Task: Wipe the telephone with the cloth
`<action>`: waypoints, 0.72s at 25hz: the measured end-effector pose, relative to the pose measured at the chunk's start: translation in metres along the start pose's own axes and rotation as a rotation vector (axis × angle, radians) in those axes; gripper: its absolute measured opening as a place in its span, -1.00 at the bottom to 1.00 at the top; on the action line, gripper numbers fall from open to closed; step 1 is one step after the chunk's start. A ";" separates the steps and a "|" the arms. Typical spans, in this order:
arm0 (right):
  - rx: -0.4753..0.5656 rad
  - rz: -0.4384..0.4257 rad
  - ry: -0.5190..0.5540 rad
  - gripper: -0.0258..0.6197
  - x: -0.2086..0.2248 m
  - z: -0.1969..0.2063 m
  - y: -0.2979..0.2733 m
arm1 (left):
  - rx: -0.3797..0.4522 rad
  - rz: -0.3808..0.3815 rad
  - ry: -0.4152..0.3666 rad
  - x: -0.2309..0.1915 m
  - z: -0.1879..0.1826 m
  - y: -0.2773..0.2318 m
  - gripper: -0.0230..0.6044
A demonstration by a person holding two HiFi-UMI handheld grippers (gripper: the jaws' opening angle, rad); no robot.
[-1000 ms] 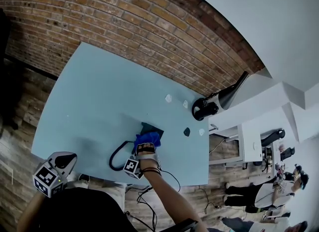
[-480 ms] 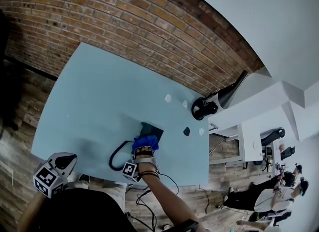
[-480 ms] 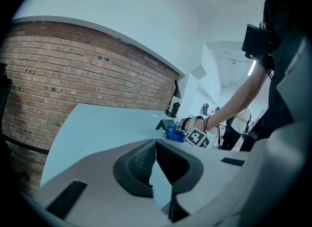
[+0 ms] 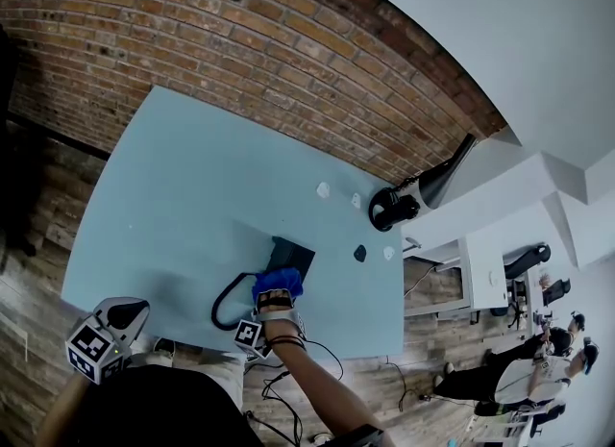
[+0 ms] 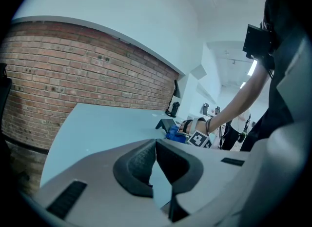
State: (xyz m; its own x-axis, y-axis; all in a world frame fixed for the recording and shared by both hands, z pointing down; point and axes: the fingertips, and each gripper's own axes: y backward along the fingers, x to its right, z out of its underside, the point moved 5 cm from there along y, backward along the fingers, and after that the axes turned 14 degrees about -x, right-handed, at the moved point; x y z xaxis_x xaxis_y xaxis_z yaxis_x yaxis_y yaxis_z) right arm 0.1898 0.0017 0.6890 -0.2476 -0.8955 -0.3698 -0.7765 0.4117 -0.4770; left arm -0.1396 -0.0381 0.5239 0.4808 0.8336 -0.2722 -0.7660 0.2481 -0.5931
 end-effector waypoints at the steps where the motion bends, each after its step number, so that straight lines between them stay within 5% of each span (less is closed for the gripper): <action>1: 0.004 -0.002 0.002 -0.47 -0.002 -0.002 0.001 | -0.001 0.001 0.000 0.000 0.000 0.000 -0.90; 9: 0.036 -0.029 -0.004 -0.47 -0.011 -0.009 0.011 | -0.010 0.009 -0.004 0.003 0.004 -0.003 -0.90; 13: 0.137 -0.117 -0.171 -0.47 -0.017 -0.019 0.018 | -0.004 0.009 -0.001 0.003 0.003 -0.005 -0.90; 18: 0.351 -0.424 -0.416 -0.47 -0.017 -0.001 0.029 | -0.011 0.019 -0.017 0.009 -0.003 -0.009 -0.90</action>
State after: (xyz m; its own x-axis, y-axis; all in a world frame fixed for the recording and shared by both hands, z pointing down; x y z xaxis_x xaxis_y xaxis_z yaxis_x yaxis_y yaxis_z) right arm 0.1711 0.0283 0.6819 0.3332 -0.8809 -0.3360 -0.5065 0.1334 -0.8519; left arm -0.1271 -0.0343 0.5241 0.4583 0.8466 -0.2705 -0.7704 0.2267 -0.5959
